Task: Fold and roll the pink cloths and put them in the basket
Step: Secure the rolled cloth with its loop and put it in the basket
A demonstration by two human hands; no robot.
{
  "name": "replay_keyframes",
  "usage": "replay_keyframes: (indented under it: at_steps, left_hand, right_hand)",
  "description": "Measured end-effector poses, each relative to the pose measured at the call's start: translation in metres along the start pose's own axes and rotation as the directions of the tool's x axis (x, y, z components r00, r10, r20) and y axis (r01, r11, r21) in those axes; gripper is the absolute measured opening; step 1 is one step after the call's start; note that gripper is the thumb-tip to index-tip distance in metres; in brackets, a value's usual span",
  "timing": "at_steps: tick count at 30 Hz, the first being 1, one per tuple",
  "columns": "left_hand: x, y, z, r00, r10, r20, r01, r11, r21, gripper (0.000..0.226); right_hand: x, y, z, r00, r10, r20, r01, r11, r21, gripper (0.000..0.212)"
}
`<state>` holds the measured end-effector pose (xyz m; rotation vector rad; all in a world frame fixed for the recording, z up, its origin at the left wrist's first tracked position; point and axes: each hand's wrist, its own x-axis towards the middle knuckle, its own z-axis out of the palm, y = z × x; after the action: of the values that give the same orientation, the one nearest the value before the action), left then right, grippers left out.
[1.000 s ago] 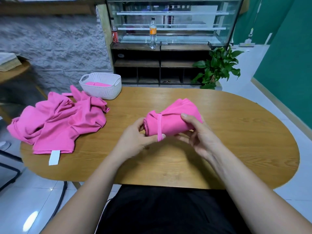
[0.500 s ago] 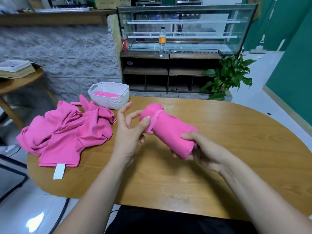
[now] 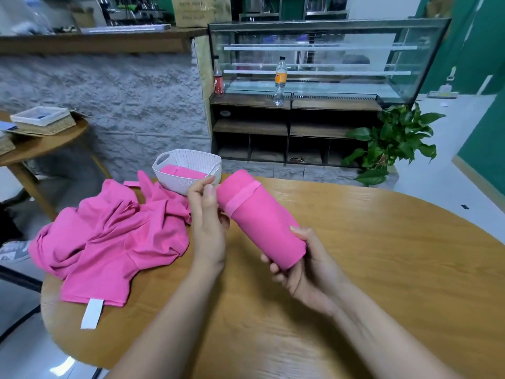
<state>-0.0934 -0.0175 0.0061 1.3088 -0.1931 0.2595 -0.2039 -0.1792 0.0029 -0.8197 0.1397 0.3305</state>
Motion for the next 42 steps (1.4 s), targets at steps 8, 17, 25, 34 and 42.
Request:
replay_keyframes:
  at_steps: [8, 17, 25, 34, 42]
  left_hand:
    - [0.061, -0.016, -0.003, 0.977, -0.164, 0.139, 0.17, 0.985, -0.032, 0.067]
    - [0.145, -0.014, -0.008, 0.985, -0.17, -0.019, 0.171, 0.981, 0.094, 0.05]
    - [0.247, -0.014, -0.035, 0.982, -0.184, -0.045, 0.188, 0.978, 0.087, 0.07]
    - [0.32, -0.058, -0.083, 0.98, -0.189, -0.063, 0.198, 0.889, 0.413, 0.06]
    - [0.332, -0.085, -0.107, 0.973, -0.211, 0.089, 0.052, 0.581, 0.812, 0.056]
  right_hand:
    - [0.067, -0.017, 0.005, 0.994, 0.107, -0.037, -0.107, 0.994, -0.003, 0.065]
    - [0.154, -0.039, 0.013, 0.807, -0.59, -0.018, 0.279, 0.408, -0.869, 0.07]
    - [0.253, -0.09, 0.048, 0.745, -0.644, 0.172, 0.252, 0.033, -0.967, 0.062]
    - [0.359, -0.085, 0.046, 0.811, -0.539, 0.227, 0.226, -0.069, -0.972, 0.06]
    - [0.39, -0.065, 0.02, 0.867, -0.446, 0.223, 0.116, -0.254, -0.96, 0.061]
